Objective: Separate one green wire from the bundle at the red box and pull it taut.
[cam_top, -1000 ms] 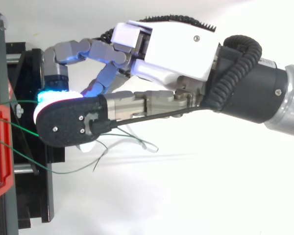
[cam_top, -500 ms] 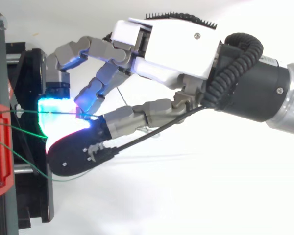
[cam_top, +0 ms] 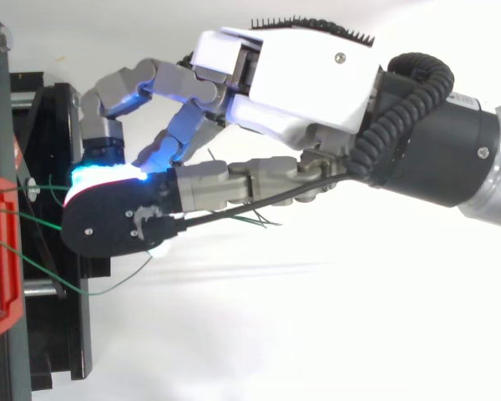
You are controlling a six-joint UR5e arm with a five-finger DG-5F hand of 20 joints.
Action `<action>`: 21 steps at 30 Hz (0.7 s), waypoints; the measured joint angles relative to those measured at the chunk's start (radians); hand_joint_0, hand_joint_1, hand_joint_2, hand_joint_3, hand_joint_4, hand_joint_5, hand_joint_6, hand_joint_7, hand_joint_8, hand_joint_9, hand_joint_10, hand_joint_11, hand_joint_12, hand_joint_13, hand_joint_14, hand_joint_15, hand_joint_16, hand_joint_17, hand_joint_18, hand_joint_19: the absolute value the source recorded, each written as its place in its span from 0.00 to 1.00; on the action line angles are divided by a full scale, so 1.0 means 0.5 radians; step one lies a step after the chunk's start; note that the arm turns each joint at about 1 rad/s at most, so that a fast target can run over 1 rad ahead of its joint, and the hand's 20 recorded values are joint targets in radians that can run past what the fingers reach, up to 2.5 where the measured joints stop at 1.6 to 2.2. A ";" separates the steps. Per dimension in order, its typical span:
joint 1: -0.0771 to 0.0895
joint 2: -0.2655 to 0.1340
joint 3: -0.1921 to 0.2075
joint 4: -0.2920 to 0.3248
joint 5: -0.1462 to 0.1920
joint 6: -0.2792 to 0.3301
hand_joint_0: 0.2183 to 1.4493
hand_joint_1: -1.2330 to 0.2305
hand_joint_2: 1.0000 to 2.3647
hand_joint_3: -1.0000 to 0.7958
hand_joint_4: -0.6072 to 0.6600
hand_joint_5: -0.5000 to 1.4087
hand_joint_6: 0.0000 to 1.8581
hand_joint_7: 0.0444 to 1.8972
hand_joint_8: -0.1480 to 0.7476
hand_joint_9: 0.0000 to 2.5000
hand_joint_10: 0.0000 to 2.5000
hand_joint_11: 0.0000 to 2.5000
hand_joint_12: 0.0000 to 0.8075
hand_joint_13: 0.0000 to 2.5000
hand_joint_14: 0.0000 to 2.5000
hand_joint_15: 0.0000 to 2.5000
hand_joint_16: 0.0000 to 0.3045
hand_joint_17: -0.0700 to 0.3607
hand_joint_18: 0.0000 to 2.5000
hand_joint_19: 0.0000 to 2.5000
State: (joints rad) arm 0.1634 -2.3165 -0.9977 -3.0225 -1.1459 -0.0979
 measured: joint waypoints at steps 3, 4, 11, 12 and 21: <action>0.000 0.005 0.000 -0.019 0.000 0.000 0.29 0.35 0.02 0.51 0.60 0.18 0.47 0.68 0.53 0.46 0.01 0.38 0.51 0.33 0.01 0.22 0.20 0.47 0.28 0.21; 0.000 0.006 0.000 -0.025 0.000 0.000 0.29 0.35 0.02 0.51 0.60 0.18 0.47 0.67 0.53 0.46 0.01 0.38 0.51 0.33 0.01 0.22 0.20 0.47 0.28 0.21; -0.001 0.008 0.000 -0.038 0.000 0.000 0.30 0.33 0.01 0.43 0.62 0.17 0.47 0.62 0.50 0.45 0.01 0.38 0.48 0.32 0.01 0.22 0.19 0.46 0.27 0.21; -0.001 0.008 0.000 -0.038 0.000 0.000 0.28 0.37 0.01 0.38 0.62 0.17 0.47 0.60 0.51 0.45 0.01 0.38 0.48 0.32 0.01 0.22 0.19 0.46 0.27 0.22; -0.006 0.009 0.000 -0.070 -0.001 0.001 0.30 0.54 0.01 0.35 0.62 0.18 0.45 0.64 0.51 0.48 0.01 0.37 0.49 0.33 0.01 0.22 0.19 0.46 0.27 0.23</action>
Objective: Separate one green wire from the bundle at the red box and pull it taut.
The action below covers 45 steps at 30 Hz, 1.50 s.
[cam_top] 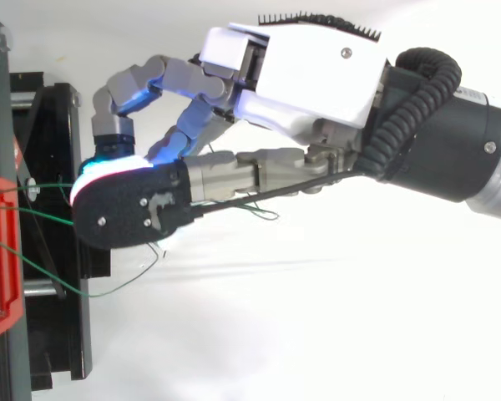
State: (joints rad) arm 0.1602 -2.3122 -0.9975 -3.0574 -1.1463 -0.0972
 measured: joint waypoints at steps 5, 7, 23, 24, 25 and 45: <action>-0.001 0.000 0.000 -0.002 0.001 -0.002 0.29 0.46 0.01 0.45 0.63 0.18 0.46 0.68 0.52 0.47 0.01 0.38 0.50 0.33 0.01 0.22 0.19 0.47 0.27 0.22; -0.001 0.001 0.000 -0.003 0.001 -0.002 0.29 0.39 0.01 0.50 0.64 0.18 0.47 0.66 0.55 0.47 0.01 0.38 0.53 0.34 0.01 0.22 0.21 0.49 0.29 0.21; -0.005 0.001 0.001 -0.003 0.007 -0.002 0.30 0.33 0.02 0.50 0.57 0.17 0.48 0.62 0.51 0.44 0.01 0.39 0.49 0.31 0.01 0.22 0.20 0.48 0.27 0.21; -0.005 0.001 0.001 -0.003 0.007 -0.002 0.31 0.32 0.02 0.50 0.56 0.17 0.48 0.63 0.51 0.44 0.01 0.39 0.48 0.31 0.01 0.22 0.19 0.47 0.27 0.21; -0.005 0.001 0.001 -0.003 0.007 -0.002 0.31 0.32 0.02 0.49 0.56 0.17 0.48 0.63 0.50 0.43 0.01 0.39 0.48 0.31 0.01 0.22 0.19 0.47 0.26 0.21; -0.007 -0.001 -0.002 -0.005 0.007 -0.005 0.26 0.57 0.00 0.28 0.62 0.17 0.46 0.60 0.51 0.45 0.01 0.38 0.49 0.32 0.01 0.22 0.19 0.47 0.25 0.21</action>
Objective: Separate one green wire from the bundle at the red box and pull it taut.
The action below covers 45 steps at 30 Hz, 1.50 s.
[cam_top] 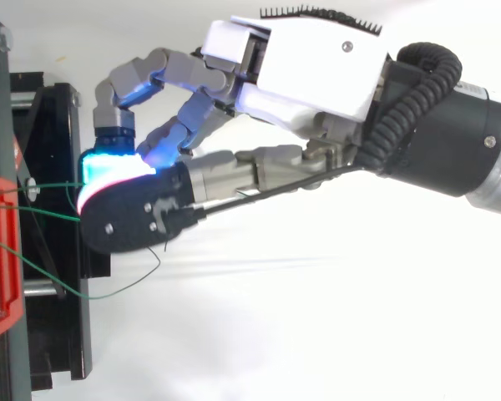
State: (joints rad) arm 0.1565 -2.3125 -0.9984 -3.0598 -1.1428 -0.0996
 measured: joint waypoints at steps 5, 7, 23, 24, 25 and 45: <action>0.000 0.000 0.000 0.001 0.000 0.000 0.31 0.54 0.01 0.36 0.61 0.18 0.45 0.63 0.50 0.46 0.01 0.38 0.48 0.32 0.01 0.22 0.19 0.46 0.25 0.22; 0.000 0.000 0.000 0.001 0.000 0.000 0.30 0.46 0.01 0.42 0.62 0.17 0.46 0.64 0.51 0.45 0.01 0.38 0.48 0.31 0.01 0.22 0.19 0.46 0.25 0.22; -0.009 0.000 -0.001 0.001 0.000 -0.014 0.34 0.32 0.01 0.45 0.55 0.16 0.48 0.62 0.49 0.40 0.01 0.39 0.46 0.28 0.01 0.21 0.19 0.46 0.23 0.20; -0.009 0.000 -0.002 0.000 0.000 -0.015 0.34 0.32 0.01 0.44 0.54 0.16 0.48 0.62 0.48 0.40 0.01 0.38 0.46 0.28 0.01 0.21 0.19 0.46 0.23 0.20; -0.009 0.000 -0.002 -0.001 0.000 -0.017 0.34 0.32 0.01 0.44 0.53 0.16 0.48 0.61 0.48 0.40 0.01 0.38 0.46 0.28 0.01 0.21 0.19 0.46 0.23 0.20; -0.024 -0.001 -0.008 -0.082 0.003 -0.019 0.37 0.31 0.01 0.41 0.40 0.16 0.48 0.62 0.46 0.39 0.01 0.37 0.45 0.27 0.01 0.21 0.18 0.45 0.20 0.21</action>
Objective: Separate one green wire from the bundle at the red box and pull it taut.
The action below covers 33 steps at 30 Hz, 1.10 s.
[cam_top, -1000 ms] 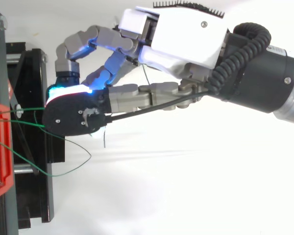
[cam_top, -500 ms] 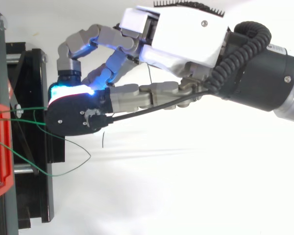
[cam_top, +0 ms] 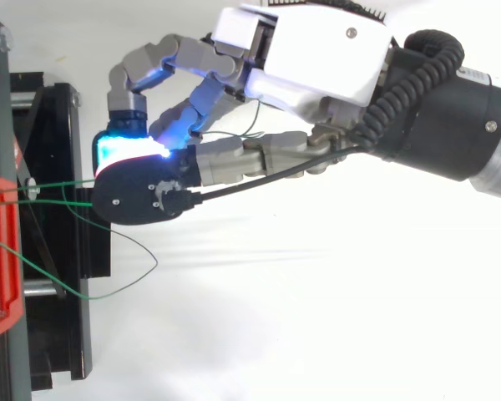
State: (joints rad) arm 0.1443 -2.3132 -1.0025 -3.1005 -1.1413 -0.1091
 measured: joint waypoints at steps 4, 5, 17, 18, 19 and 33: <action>0.000 0.001 0.000 -0.002 0.000 0.003 0.38 0.30 0.01 0.41 0.34 0.16 0.48 0.62 0.45 0.40 0.01 0.36 0.45 0.27 0.01 0.21 0.18 0.45 0.20 0.20; 0.000 0.001 0.000 -0.003 0.000 0.004 0.38 0.30 0.01 0.41 0.33 0.16 0.48 0.62 0.45 0.40 0.01 0.36 0.44 0.27 0.01 0.20 0.18 0.45 0.20 0.20; -0.003 0.001 -0.001 -0.012 0.004 0.004 0.37 0.28 0.01 0.46 0.21 0.17 0.47 0.68 0.39 0.43 0.01 0.35 0.43 0.28 0.01 0.20 0.17 0.44 0.20 0.20; -0.003 0.001 -0.001 -0.012 0.005 0.004 0.37 0.28 0.01 0.47 0.20 0.17 0.47 0.68 0.39 0.43 0.01 0.35 0.43 0.28 0.01 0.20 0.17 0.44 0.20 0.20; -0.003 0.001 -0.001 -0.013 0.006 0.004 0.37 0.28 0.01 0.47 0.20 0.17 0.47 0.69 0.39 0.43 0.01 0.35 0.43 0.28 0.01 0.20 0.17 0.44 0.20 0.20; 0.013 0.000 -0.004 -0.090 0.023 0.175 0.37 0.28 0.01 0.48 0.25 0.17 0.47 0.68 0.43 0.47 0.01 0.51 0.43 0.34 0.01 0.26 0.17 0.43 0.24 0.21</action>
State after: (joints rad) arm 0.1510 -2.3130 -1.0044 -3.1454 -1.1296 -0.0218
